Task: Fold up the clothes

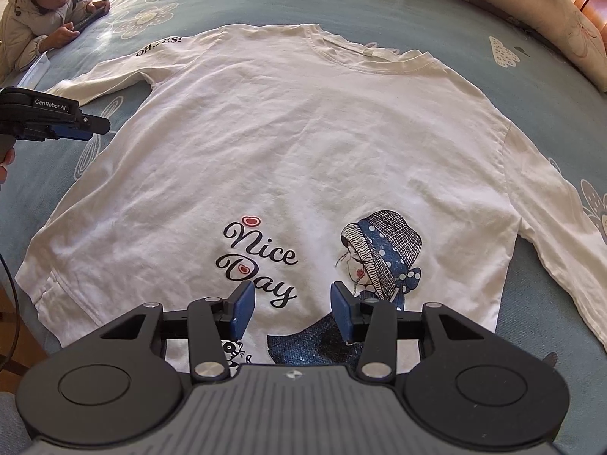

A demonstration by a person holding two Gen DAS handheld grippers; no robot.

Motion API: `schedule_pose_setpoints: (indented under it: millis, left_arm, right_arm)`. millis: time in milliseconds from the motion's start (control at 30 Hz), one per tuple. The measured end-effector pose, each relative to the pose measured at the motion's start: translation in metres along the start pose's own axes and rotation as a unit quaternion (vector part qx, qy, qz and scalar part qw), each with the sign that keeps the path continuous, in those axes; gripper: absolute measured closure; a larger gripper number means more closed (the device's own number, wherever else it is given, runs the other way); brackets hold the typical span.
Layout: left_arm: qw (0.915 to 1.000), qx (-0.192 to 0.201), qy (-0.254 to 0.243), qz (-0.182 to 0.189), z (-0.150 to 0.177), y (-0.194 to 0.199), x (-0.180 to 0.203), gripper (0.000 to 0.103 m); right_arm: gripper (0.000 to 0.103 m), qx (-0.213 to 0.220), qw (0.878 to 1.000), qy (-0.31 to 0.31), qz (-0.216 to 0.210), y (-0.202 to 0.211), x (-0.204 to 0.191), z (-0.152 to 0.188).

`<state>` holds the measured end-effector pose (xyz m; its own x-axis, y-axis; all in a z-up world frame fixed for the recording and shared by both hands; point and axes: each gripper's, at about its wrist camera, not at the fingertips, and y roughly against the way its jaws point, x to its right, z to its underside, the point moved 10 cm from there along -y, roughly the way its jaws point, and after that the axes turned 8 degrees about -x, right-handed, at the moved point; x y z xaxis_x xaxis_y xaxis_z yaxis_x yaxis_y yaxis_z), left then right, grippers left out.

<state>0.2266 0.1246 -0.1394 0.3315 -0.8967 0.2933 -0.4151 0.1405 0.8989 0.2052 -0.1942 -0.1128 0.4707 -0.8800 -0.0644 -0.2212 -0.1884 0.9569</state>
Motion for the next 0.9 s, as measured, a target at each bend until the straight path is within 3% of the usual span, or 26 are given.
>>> schedule_pose_setpoints:
  millis: [100,200,267,333,400,467,600,667,767,800,900]
  left_arm:
    - [0.9997,-0.010,-0.020,-0.004,0.001,-0.017,0.009,0.068]
    - [0.9920,0.002,-0.108,-0.065,0.009,-0.025,0.029,0.068]
    - [0.9819,0.010,-0.155,-0.109,0.012,-0.028,0.040,0.069]
    - [0.9753,0.009,-0.183,-0.124,0.014,-0.030,0.051,0.079]
    - [0.9717,0.004,-0.198,-0.128,0.015,-0.031,0.057,0.098]
    - [0.9680,-0.001,-0.213,-0.133,0.016,-0.032,0.063,0.100]
    - [0.9831,-0.009,-0.150,-0.105,0.007,-0.024,0.048,0.101]
    - [0.9764,0.026,-0.164,-0.138,-0.005,-0.010,0.036,0.101]
    - [0.9723,0.030,-0.160,-0.168,-0.018,-0.003,0.012,0.103]
    - [0.9731,0.023,-0.161,-0.163,-0.020,-0.004,0.007,0.103]
    - [0.9870,0.019,-0.127,-0.097,-0.026,0.002,0.006,0.102]
  right_arm:
    - [0.054,0.001,1.000,0.003,-0.001,0.000,-0.004,-0.001]
    - [0.054,0.000,1.000,0.009,0.002,0.000,-0.006,0.000]
    - [0.054,-0.002,1.000,0.010,0.005,-0.001,-0.005,0.002]
    - [0.054,-0.004,1.000,0.006,0.006,-0.002,-0.004,0.002]
    - [0.054,-0.003,1.000,0.001,0.007,-0.002,-0.004,0.003]
    - [0.054,-0.002,1.000,0.000,0.006,-0.002,-0.005,0.002]
    - [0.054,0.002,1.000,0.006,0.006,0.000,-0.008,0.001]
    - [0.054,0.003,1.000,0.010,0.011,0.002,-0.006,0.001]
    - [0.054,0.002,1.000,0.010,0.014,0.003,-0.001,0.004]
    - [0.054,0.000,1.000,0.007,0.014,0.003,0.001,0.006]
    - [0.054,-0.002,1.000,-0.007,0.011,0.002,0.006,0.008]
